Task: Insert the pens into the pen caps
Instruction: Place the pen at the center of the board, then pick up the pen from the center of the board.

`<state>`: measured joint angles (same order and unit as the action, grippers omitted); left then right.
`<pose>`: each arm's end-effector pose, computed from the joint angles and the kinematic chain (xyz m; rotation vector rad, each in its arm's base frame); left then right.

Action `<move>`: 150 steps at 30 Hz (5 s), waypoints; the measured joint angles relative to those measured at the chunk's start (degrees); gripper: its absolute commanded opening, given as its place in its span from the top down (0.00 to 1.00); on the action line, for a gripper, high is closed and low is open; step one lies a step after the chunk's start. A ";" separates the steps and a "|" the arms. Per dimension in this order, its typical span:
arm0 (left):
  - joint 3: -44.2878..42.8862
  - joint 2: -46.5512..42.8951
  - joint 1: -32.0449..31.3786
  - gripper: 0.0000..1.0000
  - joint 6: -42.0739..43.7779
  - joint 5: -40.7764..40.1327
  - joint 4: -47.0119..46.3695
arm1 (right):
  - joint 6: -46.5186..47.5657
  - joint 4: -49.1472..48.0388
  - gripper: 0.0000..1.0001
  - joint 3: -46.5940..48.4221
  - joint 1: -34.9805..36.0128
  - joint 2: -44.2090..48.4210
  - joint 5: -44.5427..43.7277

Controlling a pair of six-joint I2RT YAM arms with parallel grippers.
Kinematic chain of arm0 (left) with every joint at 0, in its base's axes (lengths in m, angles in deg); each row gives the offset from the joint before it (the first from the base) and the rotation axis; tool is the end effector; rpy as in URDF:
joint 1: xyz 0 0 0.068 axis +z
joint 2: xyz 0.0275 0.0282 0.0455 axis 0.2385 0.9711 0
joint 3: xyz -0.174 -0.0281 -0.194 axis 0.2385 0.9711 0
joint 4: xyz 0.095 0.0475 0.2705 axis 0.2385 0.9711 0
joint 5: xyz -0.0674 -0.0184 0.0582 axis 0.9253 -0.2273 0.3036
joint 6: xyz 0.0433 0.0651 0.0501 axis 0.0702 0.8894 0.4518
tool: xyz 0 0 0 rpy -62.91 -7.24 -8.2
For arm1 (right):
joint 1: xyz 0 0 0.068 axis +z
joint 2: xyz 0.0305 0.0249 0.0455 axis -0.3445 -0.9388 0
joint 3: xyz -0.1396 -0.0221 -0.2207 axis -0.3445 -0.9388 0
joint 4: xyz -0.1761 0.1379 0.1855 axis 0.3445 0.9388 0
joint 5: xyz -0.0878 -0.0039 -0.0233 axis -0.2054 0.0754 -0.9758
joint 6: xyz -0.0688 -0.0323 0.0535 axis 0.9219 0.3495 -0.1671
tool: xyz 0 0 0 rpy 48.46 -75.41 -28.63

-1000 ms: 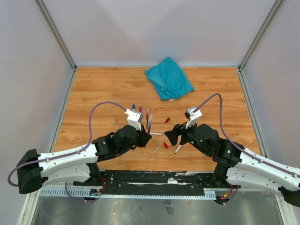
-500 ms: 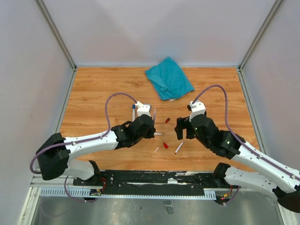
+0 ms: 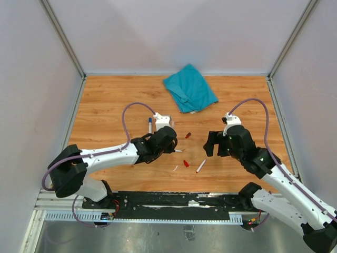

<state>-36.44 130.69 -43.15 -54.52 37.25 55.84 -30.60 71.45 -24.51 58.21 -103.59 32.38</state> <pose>0.2216 -0.2773 0.1611 0.0652 2.2692 -0.4459 0.1997 0.1417 0.2548 -0.1121 2.1705 0.5271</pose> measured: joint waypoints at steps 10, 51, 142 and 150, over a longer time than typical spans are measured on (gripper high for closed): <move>-0.96 1.38 0.17 1.00 -0.37 -0.17 0.44 | -0.13 0.42 0.09 -0.87 0.00 2.73 0.61; -14.05 20.76 7.21 0.98 -1.22 -1.55 5.88 | -3.67 0.63 0.09 -4.07 0.00 4.26 -1.25; -0.22 14.53 8.07 0.47 38.93 22.03 -9.40 | -0.85 -2.21 0.09 -6.51 0.00 8.04 11.43; -0.26 14.53 8.07 0.54 38.91 24.83 -8.46 | -0.85 -2.21 0.08 -6.54 0.00 8.04 11.47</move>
<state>-36.70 145.23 -35.08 -15.61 62.08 47.38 -31.45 69.24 -31.05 58.21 -95.54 43.86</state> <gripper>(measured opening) 0.489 0.915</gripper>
